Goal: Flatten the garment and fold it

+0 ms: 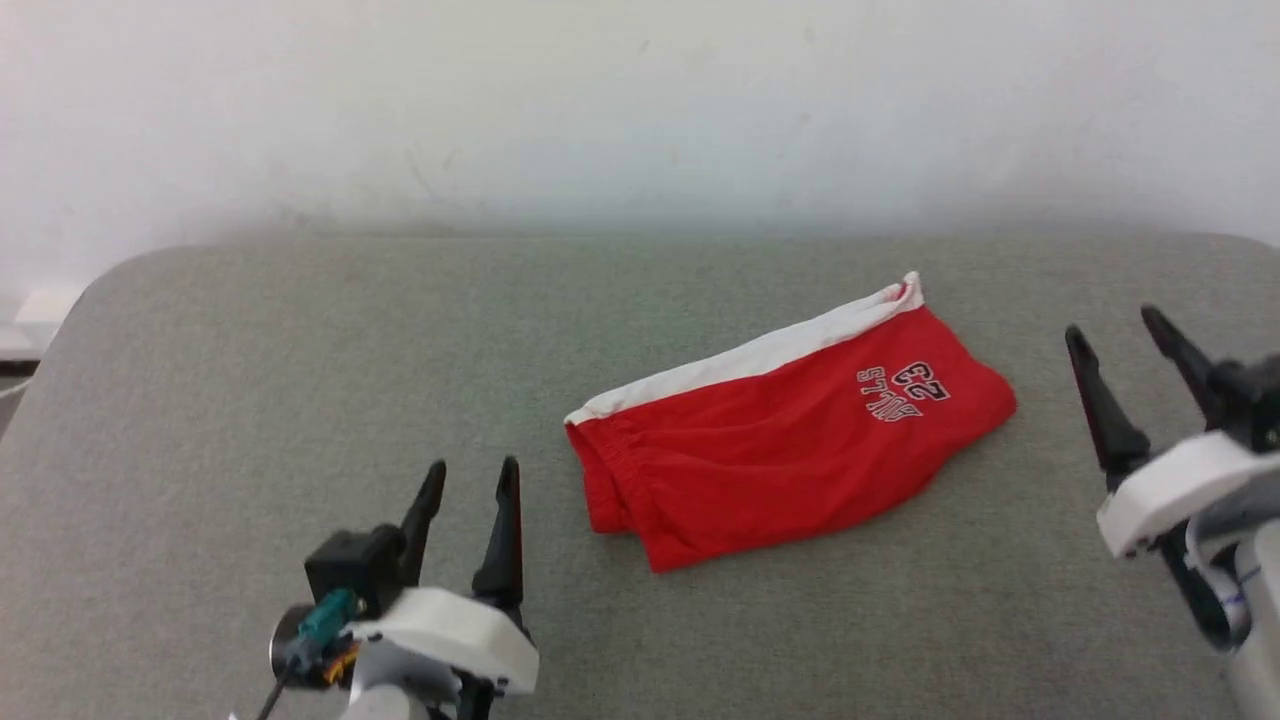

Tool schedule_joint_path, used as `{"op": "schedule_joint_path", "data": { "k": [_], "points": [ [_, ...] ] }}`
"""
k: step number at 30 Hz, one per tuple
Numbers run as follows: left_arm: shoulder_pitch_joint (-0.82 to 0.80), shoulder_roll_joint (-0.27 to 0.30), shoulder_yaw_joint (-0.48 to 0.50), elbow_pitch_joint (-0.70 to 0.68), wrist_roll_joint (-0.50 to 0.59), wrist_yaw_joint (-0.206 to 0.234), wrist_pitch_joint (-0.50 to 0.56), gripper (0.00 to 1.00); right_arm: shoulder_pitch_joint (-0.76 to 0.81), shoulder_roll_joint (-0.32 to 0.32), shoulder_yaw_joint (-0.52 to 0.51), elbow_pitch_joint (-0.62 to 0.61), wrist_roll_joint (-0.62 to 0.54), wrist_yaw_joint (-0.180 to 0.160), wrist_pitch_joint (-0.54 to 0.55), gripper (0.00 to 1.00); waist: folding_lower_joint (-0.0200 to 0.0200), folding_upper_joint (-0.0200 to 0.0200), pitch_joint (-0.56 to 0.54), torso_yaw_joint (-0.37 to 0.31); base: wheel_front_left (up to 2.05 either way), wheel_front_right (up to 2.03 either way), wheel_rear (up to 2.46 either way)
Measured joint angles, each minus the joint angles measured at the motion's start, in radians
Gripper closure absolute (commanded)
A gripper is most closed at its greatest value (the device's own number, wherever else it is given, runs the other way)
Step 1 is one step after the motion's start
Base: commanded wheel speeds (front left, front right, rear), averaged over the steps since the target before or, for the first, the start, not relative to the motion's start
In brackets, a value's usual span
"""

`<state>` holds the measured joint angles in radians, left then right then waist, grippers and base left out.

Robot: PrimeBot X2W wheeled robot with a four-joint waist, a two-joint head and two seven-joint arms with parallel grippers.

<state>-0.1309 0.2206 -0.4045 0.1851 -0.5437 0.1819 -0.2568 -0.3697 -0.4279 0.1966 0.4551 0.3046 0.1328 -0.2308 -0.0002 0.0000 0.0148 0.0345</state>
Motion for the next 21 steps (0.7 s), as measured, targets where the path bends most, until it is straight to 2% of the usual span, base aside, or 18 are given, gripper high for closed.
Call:
{"op": "schedule_joint_path", "data": {
  "k": [6, 11, 15, 21],
  "points": [
    [0.104, -0.013, -0.004, 0.0, 0.039, 0.004, 0.0, 0.0, 0.217, 0.155, -0.195, -0.166, -0.12, 0.0, -0.009, 0.0, 0.0, 0.0, -0.026, -0.041, 0.0, 0.0, 0.0],
    [0.124, -0.023, -0.036, 0.033, 0.044, 0.004, 0.035, 0.0, 0.339, 0.285, -0.285, -0.315, -0.195, 0.0, 0.009, 0.0, 0.0001, 0.0, -0.013, -0.063, 0.0, 0.0, 0.0],
    [0.085, -0.027, -0.063, 0.043, 0.049, 0.006, 0.123, 0.0, 0.369, 0.325, -0.304, -0.411, -0.217, 0.0, 0.046, 0.0, 0.0002, 0.0, 0.016, -0.079, 0.0, 0.0, 0.0],
    [-0.028, -0.04, -0.078, 0.072, 0.062, 0.055, 0.266, 0.0, 0.371, 0.335, -0.303, -0.473, -0.217, 0.0, 0.074, 0.0, 0.0003, 0.0, 0.068, -0.11, 0.0, 0.0, 0.0]
  ]
}}
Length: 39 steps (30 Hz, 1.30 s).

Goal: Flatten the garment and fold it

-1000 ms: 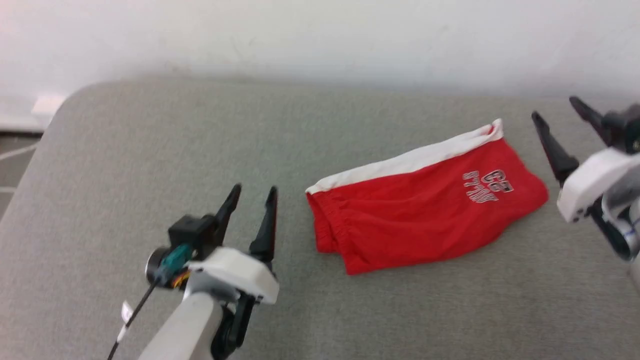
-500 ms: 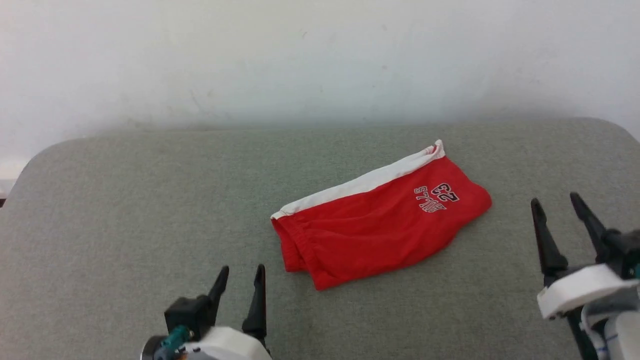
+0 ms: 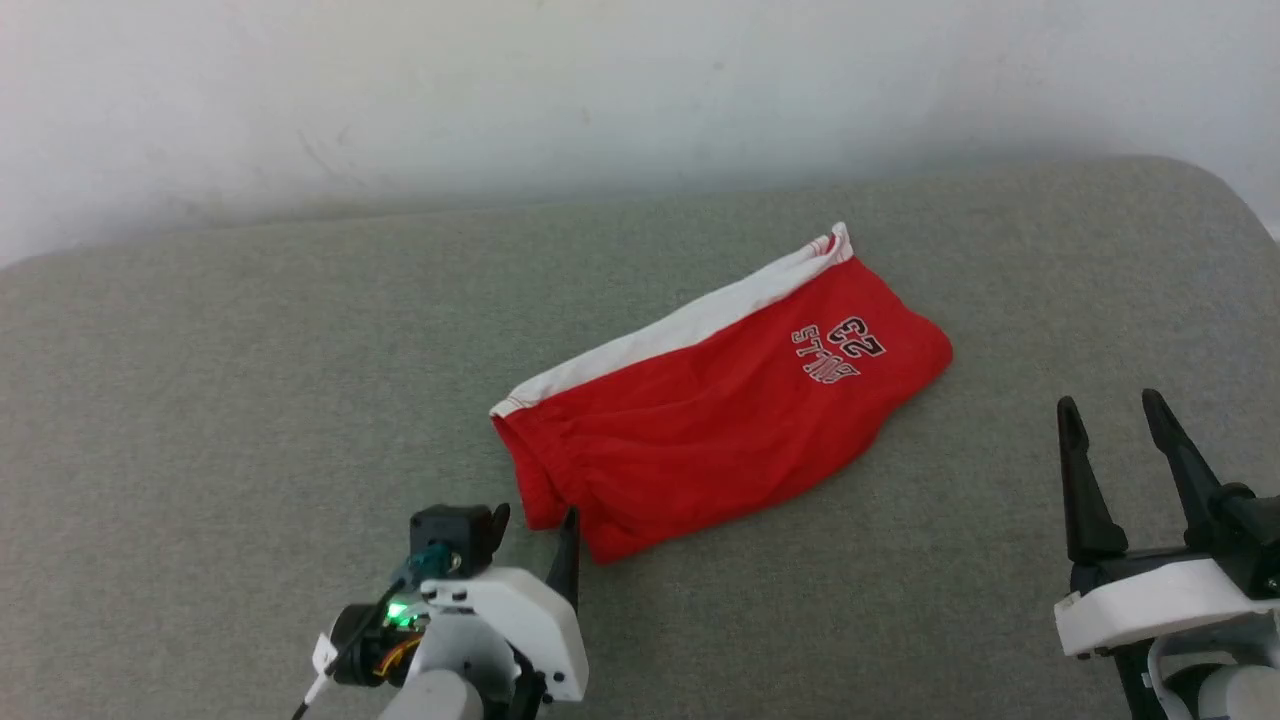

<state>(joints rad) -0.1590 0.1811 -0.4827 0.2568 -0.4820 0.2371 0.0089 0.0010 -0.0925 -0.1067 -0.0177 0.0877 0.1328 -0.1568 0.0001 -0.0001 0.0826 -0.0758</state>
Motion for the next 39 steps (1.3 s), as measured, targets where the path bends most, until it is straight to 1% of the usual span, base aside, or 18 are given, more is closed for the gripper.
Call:
{"op": "schedule_joint_path", "data": {
  "k": [4, 13, 17, 18, 19, 20, 22, 24, 28, 31, 34, 37, 39],
  "points": [
    [-0.038, -0.006, -0.005, 0.02, 0.0, 0.027, 0.076, 0.0, 0.0, 0.004, 0.001, -0.005, 0.002, 0.0, 0.006, 0.0, 0.0, 0.0, 0.032, -0.024, 0.0, 0.0, 0.0],
    [-0.068, -0.002, 0.007, 0.051, 0.005, 0.082, 0.121, 0.0, -0.001, 0.018, 0.014, 0.02, 0.009, 0.0, -0.011, 0.0, 0.0, 0.0, 0.096, -0.059, 0.0, 0.0, 0.0],
    [-0.092, -0.002, 0.006, 0.059, 0.006, 0.083, 0.156, 0.0, -0.01, 0.022, 0.02, 0.032, 0.009, 0.0, -0.018, 0.0, -0.0001, 0.0001, 0.118, -0.066, 0.0, 0.0, 0.0],
    [-0.098, 0.0, 0.002, 0.06, 0.005, 0.082, 0.173, 0.06, -0.012, 0.022, 0.02, 0.035, 0.009, 0.0, -0.02, 0.0, -0.0001, 0.0, 0.122, -0.066, 0.0, 0.0, 0.0],
    [-0.103, 0.003, -0.002, 0.06, 0.004, 0.078, 0.186, 0.74, -0.015, 0.022, 0.02, 0.037, 0.009, 0.0, -0.02, 0.0, -0.0001, 0.0, 0.124, -0.066, 0.0, 0.0, 0.0],
    [-0.109, 0.005, -0.007, 0.059, -0.002, 0.069, 0.2, 1.0, -0.017, 0.022, 0.02, 0.04, 0.009, 0.0, -0.02, 0.0, -0.0001, 0.0, 0.125, -0.065, 0.0, 0.0, 0.0],
    [-0.112, 0.004, -0.016, 0.053, -0.007, 0.052, 0.213, 1.0, -0.023, 0.016, 0.021, 0.042, 0.007, 0.0, -0.018, 0.0, 0.0, 0.0, 0.124, -0.058, 0.0, 0.0, 0.0],
    [-0.111, -0.001, -0.025, 0.044, -0.011, 0.045, 0.214, 1.0, -0.032, -0.004, 0.024, 0.047, 0.001, 0.0, 0.001, 0.0, 0.0, 0.0, 0.121, -0.049, 0.0, 0.0, 0.0],
    [-0.098, -0.003, -0.035, 0.021, -0.011, 0.04, 0.18, 1.0, -0.064, -0.061, 0.04, 0.053, 0.003, 0.0, 0.08, 0.0, 0.0, 0.0, 0.112, -0.021, 0.0, 0.0, 0.0],
    [-0.086, -0.003, -0.041, -0.004, -0.001, 0.035, 0.131, 1.0, -0.108, -0.103, 0.062, 0.074, 0.036, 0.0, 0.198, 0.0, 0.0, 0.0, 0.108, 0.007, 0.0, 0.0, 0.0],
    [-0.087, -0.004, -0.045, -0.037, 0.007, 0.026, 0.095, 1.0, -0.173, -0.128, 0.091, 0.115, 0.11, 0.0, 0.34, 0.0, 0.0, 0.0, 0.108, 0.036, 0.0, 0.0, 0.0],
    [-0.093, -0.007, -0.06, -0.058, 0.014, 0.017, 0.086, 1.0, -0.264, -0.157, 0.117, 0.179, 0.162, 0.0, 0.476, 0.0, -0.0001, 0.0, 0.117, 0.062, 0.0, 0.0, 0.0],
    [-0.099, -0.011, -0.072, -0.066, 0.021, 0.013, 0.086, 1.0, -0.329, -0.169, 0.119, 0.233, 0.178, 0.0, 0.544, 0.0, 0.0, 0.0, 0.127, 0.075, 0.0, 0.0, 0.0]
  ]
}}
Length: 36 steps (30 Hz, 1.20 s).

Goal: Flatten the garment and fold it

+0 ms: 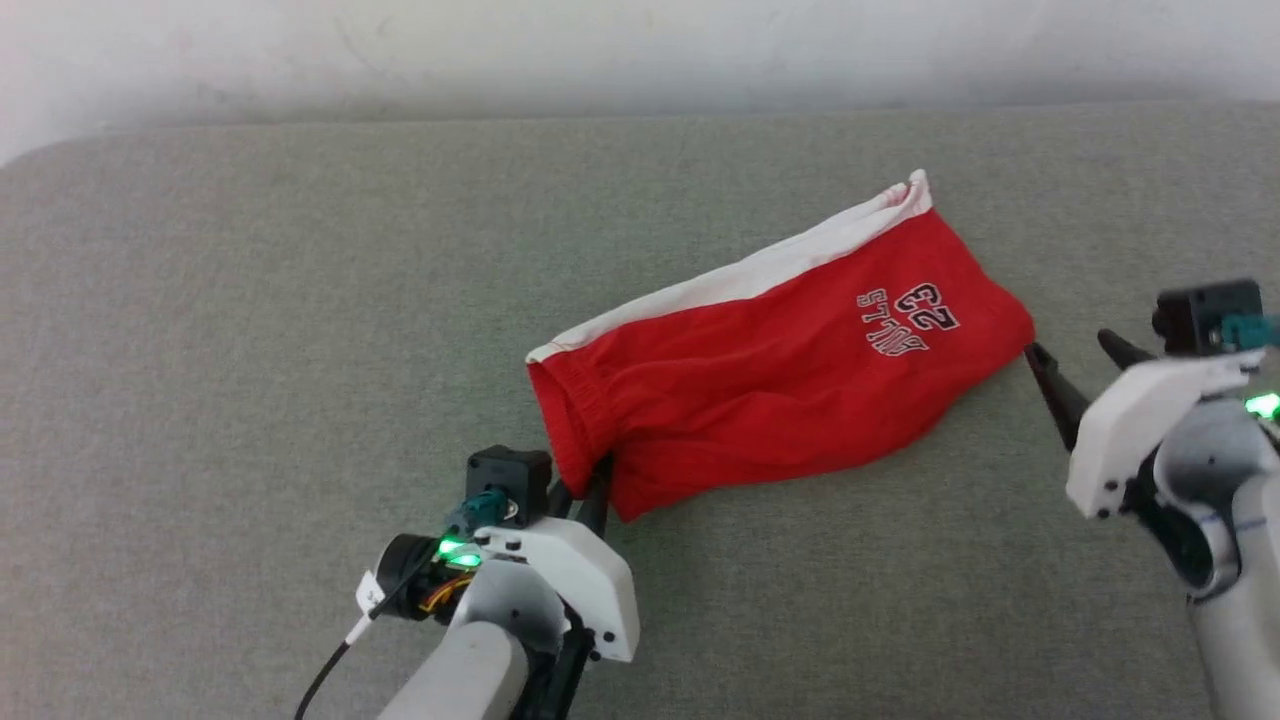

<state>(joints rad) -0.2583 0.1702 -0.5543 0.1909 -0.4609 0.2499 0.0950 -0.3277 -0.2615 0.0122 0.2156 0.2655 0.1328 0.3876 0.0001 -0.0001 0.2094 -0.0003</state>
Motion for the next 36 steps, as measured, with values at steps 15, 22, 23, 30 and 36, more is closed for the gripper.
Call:
{"op": "schedule_joint_path", "data": {
  "k": [15, 22, 23, 30, 36],
  "points": [
    [-0.044, -0.041, -0.069, -0.007, 0.026, -0.021, -0.007, 1.0, -0.266, -0.036, 0.025, 0.404, -0.045, 0.0, 0.123, 0.0, -0.0001, 0.0, 0.079, 0.097, 0.0, 0.0, 0.0],
    [-0.053, -0.043, -0.079, 0.008, 0.03, -0.021, -0.007, 1.0, -0.311, -0.071, 0.122, 0.47, -0.014, -0.001, 0.079, 1.0, -0.0001, 0.0, 0.096, 0.117, 0.0, 0.0, 0.0],
    [-0.053, -0.043, -0.079, 0.012, 0.03, -0.021, -0.007, 1.0, -0.314, -0.069, 0.131, 0.477, -0.001, 0.0, 0.068, 1.0, -0.0001, 0.0, 0.094, 0.117, 0.0, 0.0, 0.0],
    [-0.051, -0.029, -0.074, 0.033, 0.021, -0.022, -0.007, 1.0, -0.299, -0.073, 0.182, 0.513, 0.089, 0.0, -0.007, 1.0, 0.0, 0.0, 0.053, 0.105, 0.0, 0.0, 0.0],
    [-0.023, 0.003, -0.059, 0.037, 0.005, -0.021, -0.007, 1.0, -0.204, -0.088, 0.212, 0.46, 0.217, 0.0, -0.028, 1.0, -0.0001, 0.0, -0.01, 0.087, 0.0, 0.0, 0.0]
  ]
}}
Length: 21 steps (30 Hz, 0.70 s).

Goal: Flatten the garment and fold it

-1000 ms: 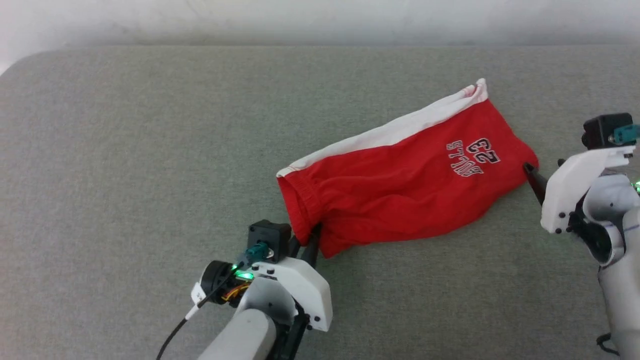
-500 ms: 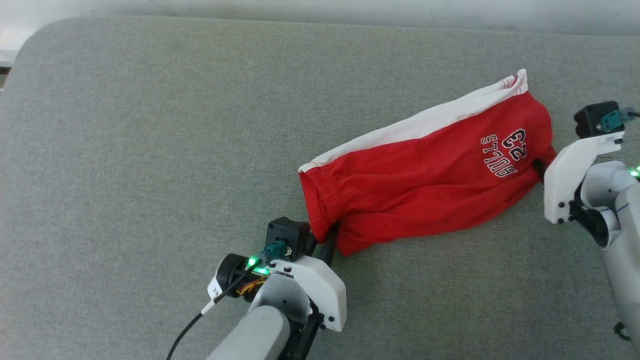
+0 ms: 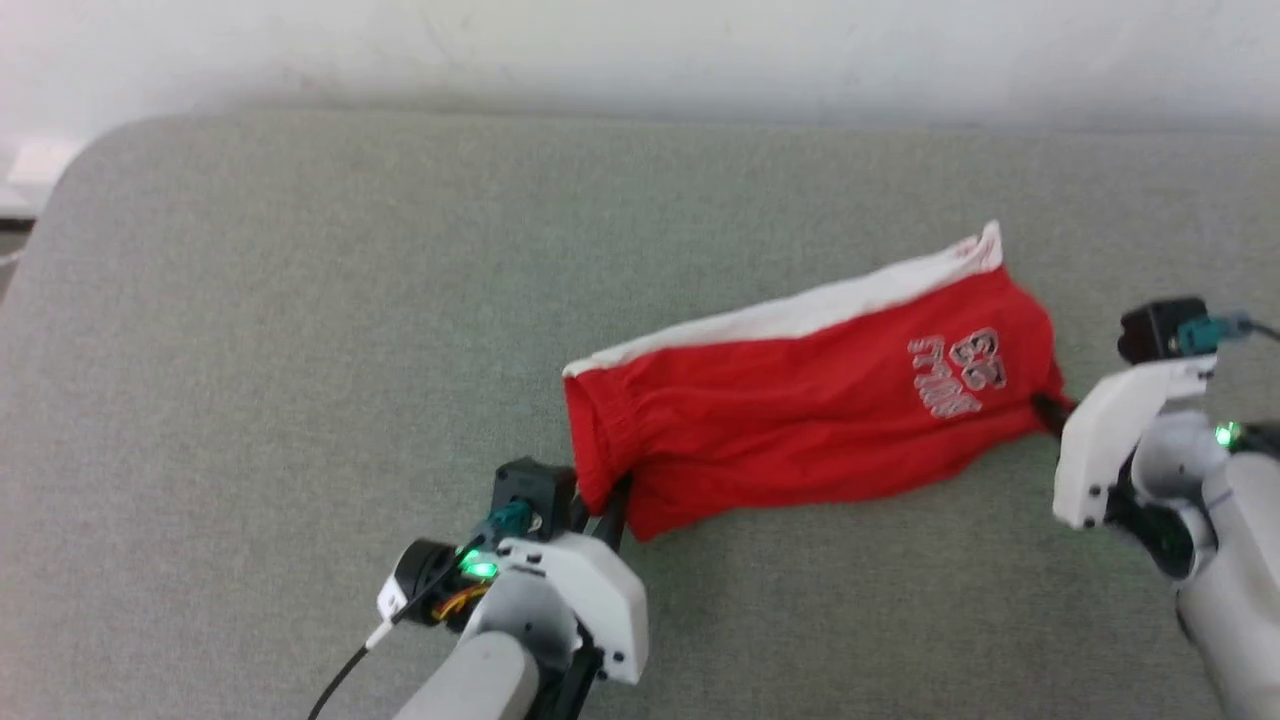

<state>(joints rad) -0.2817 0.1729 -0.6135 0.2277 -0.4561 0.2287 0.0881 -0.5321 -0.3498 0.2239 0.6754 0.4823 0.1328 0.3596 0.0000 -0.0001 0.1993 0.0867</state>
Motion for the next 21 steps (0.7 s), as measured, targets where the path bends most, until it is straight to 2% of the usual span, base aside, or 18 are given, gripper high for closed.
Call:
{"op": "schedule_joint_path", "data": {
  "k": [7, 13, 18, 21],
  "points": [
    [0.075, 0.052, 0.014, -0.011, -0.033, 0.001, 0.018, 1.0, 0.2, -0.019, -0.007, -0.184, 0.108, 0.0, 0.029, 1.0, -0.0001, 0.0002, -0.095, -0.026, 0.0, 0.0, 0.0],
    [0.154, 0.094, 0.029, -0.069, -0.06, 0.011, 0.044, 1.0, 0.407, -0.013, -0.089, -0.407, 0.142, 0.0, 0.105, 1.0, -0.0002, 0.0002, -0.17, -0.054, 0.0, 0.0, 0.0],
    [0.237, 0.133, 0.029, -0.134, -0.107, 0.023, 0.13, 1.0, 0.566, 0.038, -0.19, -0.608, 0.124, 0.0, 0.178, 1.0, -0.0004, 0.0002, -0.209, -0.078, 0.0, 0.0, 0.0],
    [0.271, 0.157, 0.026, -0.149, -0.117, 0.03, 0.169, 1.0, 0.632, 0.081, -0.223, -0.676, 0.097, 0.0, 0.211, 1.0, -0.0002, 0.0001, -0.214, -0.092, 0.0, 0.0, 0.0]
  ]
}}
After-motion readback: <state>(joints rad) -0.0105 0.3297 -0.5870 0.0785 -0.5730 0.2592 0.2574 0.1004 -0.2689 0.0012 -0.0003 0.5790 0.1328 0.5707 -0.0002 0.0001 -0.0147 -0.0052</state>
